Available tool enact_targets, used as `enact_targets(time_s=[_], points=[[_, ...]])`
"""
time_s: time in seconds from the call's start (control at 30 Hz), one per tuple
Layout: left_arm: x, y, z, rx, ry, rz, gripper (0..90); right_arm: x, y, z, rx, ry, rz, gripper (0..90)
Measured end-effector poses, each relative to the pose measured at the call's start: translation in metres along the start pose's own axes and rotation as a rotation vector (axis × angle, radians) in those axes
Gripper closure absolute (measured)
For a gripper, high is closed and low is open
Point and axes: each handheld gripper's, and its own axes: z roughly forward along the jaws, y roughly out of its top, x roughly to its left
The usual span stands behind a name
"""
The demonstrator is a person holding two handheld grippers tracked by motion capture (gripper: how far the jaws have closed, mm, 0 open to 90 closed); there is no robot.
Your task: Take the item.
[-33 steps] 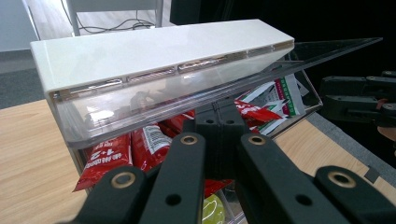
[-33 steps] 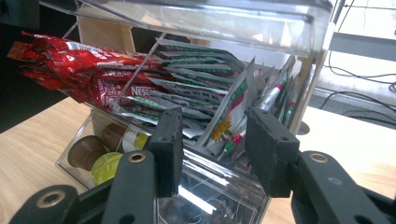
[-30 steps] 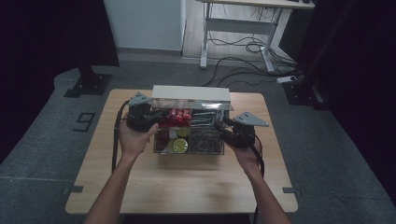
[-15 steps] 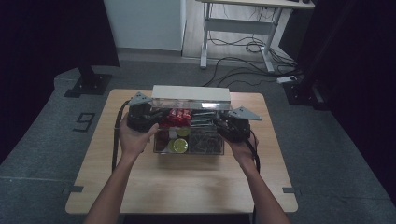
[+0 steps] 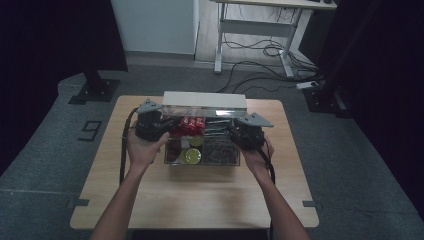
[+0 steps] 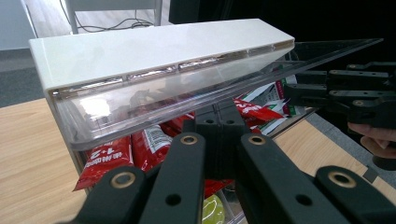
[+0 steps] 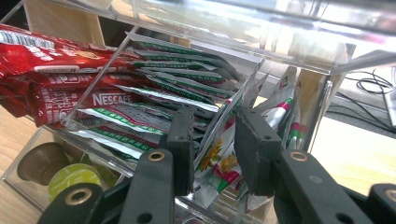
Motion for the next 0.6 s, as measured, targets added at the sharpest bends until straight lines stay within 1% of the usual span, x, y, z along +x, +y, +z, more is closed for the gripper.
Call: enact_targets(time_s=[0.17, 0.3, 0.4, 0.5, 0.57, 0.6], points=[[0.0, 0.0, 0.0, 0.0, 0.0, 0.0, 90.0, 0.002, 0.0, 0.003, 0.004, -0.011, -0.007, 68.6], [0.0, 0.0, 0.0, 0.0, 0.0, 0.001, 90.0, -0.001, 0.001, 0.007, 0.023, -0.005, 0.01, 68.6], [0.0, -0.001, 0.0, 0.0, 0.0, 0.0, 90.0, -0.001, 0.0, 0.011, 0.032, -0.012, 0.011, 69.1], [0.0, -0.001, 0.0, 0.0, 0.0, 0.001, 90.0, -0.001, 0.0, 0.012, 0.04, -0.013, 0.016, 71.5], [0.0, -0.001, 0.0, 0.0, 0.0, 0.0, 90.0, -0.001, -0.001, 0.013, 0.052, -0.013, 0.013, 76.3], [0.0, -0.001, 0.0, 0.0, 0.0, 0.0, 90.0, 0.0, -0.001, 0.013, 0.054, -0.02, 0.011, 79.1]])
